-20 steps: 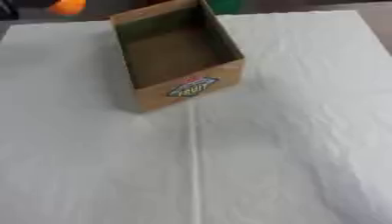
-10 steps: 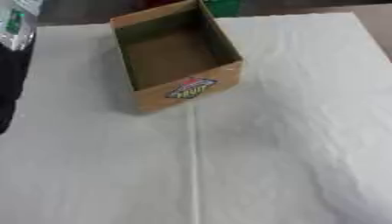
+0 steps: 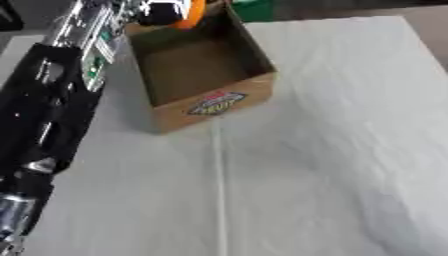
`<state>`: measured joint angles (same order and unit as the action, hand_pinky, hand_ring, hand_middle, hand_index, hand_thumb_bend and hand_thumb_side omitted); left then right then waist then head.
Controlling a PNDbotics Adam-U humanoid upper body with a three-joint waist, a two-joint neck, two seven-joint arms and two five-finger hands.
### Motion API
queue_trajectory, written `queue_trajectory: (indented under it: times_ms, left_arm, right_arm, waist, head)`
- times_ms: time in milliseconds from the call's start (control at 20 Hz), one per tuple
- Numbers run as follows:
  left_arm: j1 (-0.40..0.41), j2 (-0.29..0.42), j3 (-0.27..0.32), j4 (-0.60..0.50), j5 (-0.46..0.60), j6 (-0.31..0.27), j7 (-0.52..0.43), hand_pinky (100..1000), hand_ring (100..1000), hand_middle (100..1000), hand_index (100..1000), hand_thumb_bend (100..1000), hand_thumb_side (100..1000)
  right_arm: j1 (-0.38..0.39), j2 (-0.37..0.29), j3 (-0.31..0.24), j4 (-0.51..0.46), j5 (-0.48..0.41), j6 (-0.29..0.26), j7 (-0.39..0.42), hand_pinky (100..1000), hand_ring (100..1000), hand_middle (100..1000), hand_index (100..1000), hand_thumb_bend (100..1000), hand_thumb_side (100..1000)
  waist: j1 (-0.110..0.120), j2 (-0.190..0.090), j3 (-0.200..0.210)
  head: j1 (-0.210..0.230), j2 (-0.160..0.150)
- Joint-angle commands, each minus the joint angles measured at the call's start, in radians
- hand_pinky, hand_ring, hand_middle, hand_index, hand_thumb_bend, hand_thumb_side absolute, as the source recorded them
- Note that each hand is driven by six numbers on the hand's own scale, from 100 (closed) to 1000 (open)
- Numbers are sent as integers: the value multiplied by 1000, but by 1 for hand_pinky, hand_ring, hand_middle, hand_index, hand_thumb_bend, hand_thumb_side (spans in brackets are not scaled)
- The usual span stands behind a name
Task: Pick up objects on the table and place them in the box.
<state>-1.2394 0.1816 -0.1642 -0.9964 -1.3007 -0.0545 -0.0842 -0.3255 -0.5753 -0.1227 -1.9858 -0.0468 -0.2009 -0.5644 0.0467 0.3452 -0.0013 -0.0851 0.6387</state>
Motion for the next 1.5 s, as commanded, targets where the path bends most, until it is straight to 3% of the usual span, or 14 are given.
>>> queue_trajectory:
  times_ms: [50,350,500,750,800,850,900,950,1000,1050,1100,1200,1250,1500]
  left_arm:
    - [-13,-3,3,34,-3,-16,-12,100,383,508,544,100,446]
    - [-5,-20,15,114,90,-45,-92,123,404,527,559,100,444]
    - [5,-27,15,131,118,-58,-116,195,460,576,613,100,410]
    - [11,-35,11,158,59,-89,-172,248,489,595,652,100,367]
    - [11,-36,13,159,49,-92,-177,396,585,641,702,100,324]
    - [14,-36,9,163,26,-94,-191,414,600,653,711,100,331]
    - [15,-36,8,164,-1,-95,-205,450,651,697,737,130,406]
    - [15,-36,9,163,-26,-95,-215,461,672,718,755,223,469]
    - [16,-37,13,161,-44,-93,-225,522,747,790,817,506,718]
    - [19,-40,21,161,-51,-85,-247,532,756,800,828,545,743]
    - [21,-44,33,159,-43,-70,-278,570,790,837,872,752,868]
    - [18,-45,49,133,-4,-40,-333,578,799,849,903,928,917]
    - [16,-41,56,109,15,-22,-346,580,801,851,909,993,932]
    - [13,-9,87,-38,107,56,-298,594,797,847,915,1000,1000]
  right_arm:
    - [-13,-16,-9,-14,-5,-3,0,783,792,762,835,100,1000]
    - [-15,-13,-9,-14,-5,-2,0,783,793,762,834,100,1000]
    - [-14,-10,-11,-14,-5,-1,-1,784,793,762,834,100,1000]
    - [-12,-7,-12,-14,-4,1,-1,784,793,761,834,100,1000]
    - [-12,-7,-12,-14,-4,1,-1,785,793,761,833,100,1000]
    - [-12,-7,-11,-14,-4,2,0,785,793,761,833,100,1000]
    - [-11,-6,-11,-14,-6,2,1,785,794,761,833,100,1000]
    - [-11,-6,-11,-14,-7,3,2,785,794,760,833,100,1000]
    - [-10,-6,-12,-14,-8,3,2,786,794,760,832,100,1000]
    - [-10,-5,-13,-14,-8,3,3,786,794,760,832,100,1000]
    - [-10,-4,-14,-14,-8,5,3,786,795,760,833,100,1000]
    - [-10,-5,-14,-14,-9,7,4,786,794,760,833,100,1000]
    - [-10,-6,-15,-14,-9,7,4,786,794,760,833,100,1000]
    - [-7,-10,-17,-14,-8,4,0,786,794,760,833,100,1000]
  waist:
    - [-4,-18,-3]
    - [-4,-14,-5]
    - [-4,-10,-9]
    - [-4,-8,-11]
    - [-4,-8,-11]
    - [-4,-7,-12]
    - [-4,-6,-12]
    - [-3,-6,-12]
    - [-3,-6,-11]
    - [-3,-5,-11]
    - [-3,-5,-11]
    - [-3,-5,-11]
    - [-3,-5,-10]
    - [-6,-4,-6]
  head:
    - [-8,-6]
    - [-13,-7]
    - [-12,-12]
    - [-10,-10]
    - [-10,-10]
    - [-10,-9]
    - [-11,-8]
    - [-11,-5]
    - [-10,-4]
    - [-7,-5]
    - [-5,-2]
    - [-2,16]
    - [0,25]
    - [0,37]
